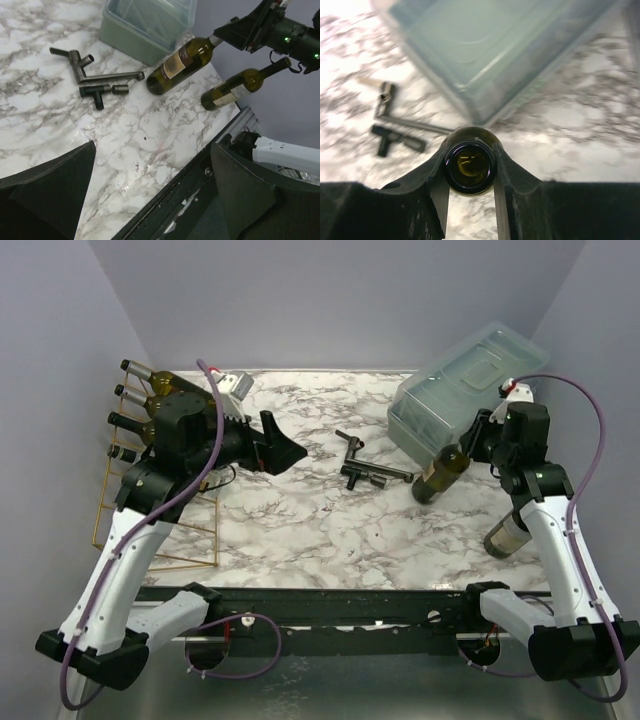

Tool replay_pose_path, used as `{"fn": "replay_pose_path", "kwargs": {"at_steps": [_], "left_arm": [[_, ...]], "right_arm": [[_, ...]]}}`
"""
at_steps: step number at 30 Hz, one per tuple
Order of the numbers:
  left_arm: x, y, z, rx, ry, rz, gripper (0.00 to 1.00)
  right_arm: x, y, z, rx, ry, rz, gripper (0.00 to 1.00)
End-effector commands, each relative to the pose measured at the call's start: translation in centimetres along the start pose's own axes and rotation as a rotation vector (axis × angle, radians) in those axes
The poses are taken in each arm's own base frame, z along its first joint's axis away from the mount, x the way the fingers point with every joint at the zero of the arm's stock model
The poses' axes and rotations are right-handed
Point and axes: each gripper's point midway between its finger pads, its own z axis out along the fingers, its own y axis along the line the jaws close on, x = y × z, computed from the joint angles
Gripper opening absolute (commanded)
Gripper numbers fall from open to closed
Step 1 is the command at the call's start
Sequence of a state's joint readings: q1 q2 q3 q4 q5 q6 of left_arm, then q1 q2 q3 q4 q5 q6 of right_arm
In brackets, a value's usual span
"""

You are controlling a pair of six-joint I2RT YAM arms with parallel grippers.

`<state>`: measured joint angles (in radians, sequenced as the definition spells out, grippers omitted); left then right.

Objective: Put the wine bottle on the wine rack

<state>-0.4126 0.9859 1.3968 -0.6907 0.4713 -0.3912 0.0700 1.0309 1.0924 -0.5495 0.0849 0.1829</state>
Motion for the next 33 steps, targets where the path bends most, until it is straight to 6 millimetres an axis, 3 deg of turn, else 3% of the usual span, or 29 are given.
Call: {"fn": "replay_pose_path", "kwargs": {"at_steps": [1, 7, 10, 16, 22, 26, 33], "left_arm": [[2.2, 0.2, 3.1, 0.07, 0.088, -0.173, 0.98], [4.2, 0.0, 6.8, 0.156, 0.107, -0.325, 0.94], [6.4, -0.5, 9.1, 0.155, 0.126, -0.373, 0.94], [9.0, -1.9, 12.3, 0.117, 0.141, -0.32, 0.93], [9.5, -3.8, 13.5, 0.093, 0.113, -0.127, 0.93], [11.2, -4.8, 14.3, 0.038, 0.112, 0.061, 0.94], [12.4, -6.3, 15.8, -0.14, 0.149, 0.47, 0.94]], "right_arm": [[2.0, 6.1, -1.7, -0.345, 0.137, 0.024, 0.01], [2.6, 10.3, -4.2, -0.595, 0.177, 0.031, 0.01], [3.2, 12.6, -5.3, -0.729, 0.214, 0.075, 0.01], [3.1, 14.8, -6.5, -0.865, 0.254, 0.209, 0.01], [2.9, 16.1, -7.2, -0.954, 0.3, 0.294, 0.01], [2.5, 16.8, -7.9, -1.013, 0.315, 0.334, 0.01], [2.7, 17.1, -8.6, -1.046, 0.34, 0.345, 0.01]]}}
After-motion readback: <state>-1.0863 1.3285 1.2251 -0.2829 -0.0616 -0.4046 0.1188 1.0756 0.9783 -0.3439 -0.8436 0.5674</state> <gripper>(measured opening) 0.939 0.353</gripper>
